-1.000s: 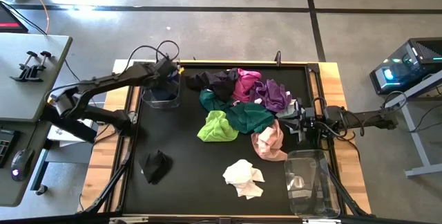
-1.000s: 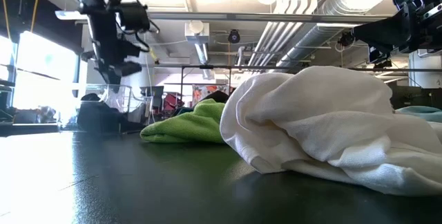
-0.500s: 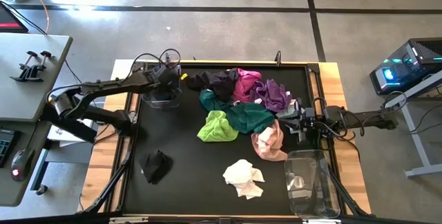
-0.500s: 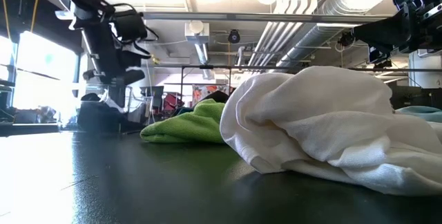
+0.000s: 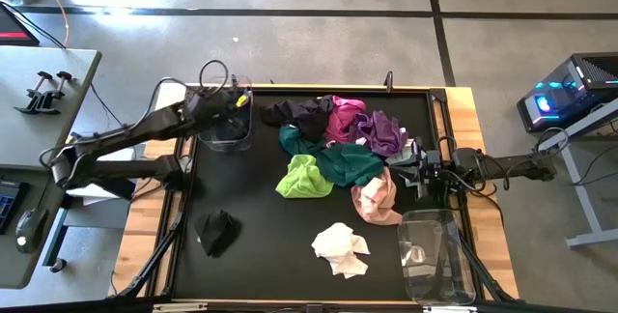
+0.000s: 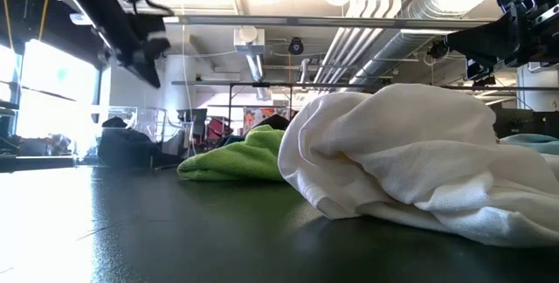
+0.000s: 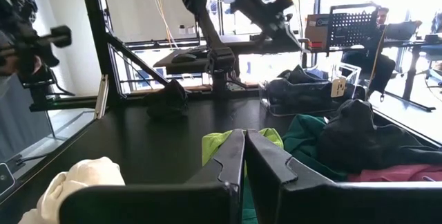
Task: Sort towels by color in basket
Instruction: Put the light green towel into the bottom transparent bin
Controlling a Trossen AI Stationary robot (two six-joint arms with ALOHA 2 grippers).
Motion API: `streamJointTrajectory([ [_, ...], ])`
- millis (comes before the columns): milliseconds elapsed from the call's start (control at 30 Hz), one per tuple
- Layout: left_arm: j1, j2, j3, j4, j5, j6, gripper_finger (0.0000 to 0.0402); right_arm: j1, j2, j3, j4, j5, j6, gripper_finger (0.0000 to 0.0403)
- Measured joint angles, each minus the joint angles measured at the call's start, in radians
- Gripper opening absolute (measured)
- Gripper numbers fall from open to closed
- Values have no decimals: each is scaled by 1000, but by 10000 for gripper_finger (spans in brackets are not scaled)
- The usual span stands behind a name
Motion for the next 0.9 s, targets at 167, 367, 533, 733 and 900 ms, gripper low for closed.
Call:
streamJointTrajectory([
  [167, -134, -94, -31, 61, -33, 31, 0, 0, 0, 0, 0, 0, 0, 9],
  [367, -318, -153, -184, 326, -33, 31, 0, 0, 0, 0, 0, 0, 0, 9],
  [533, -481, -142, -306, 570, -27, 45, 0, 0, 0, 0, 0, 0, 0, 9],
  [733, -694, -76, -366, 829, -19, 101, 0, 0, 0, 0, 0, 0, 0, 9],
  [900, -825, 34, -367, 974, -25, 186, 0, 0, 0, 0, 0, 11, -45, 9],
])
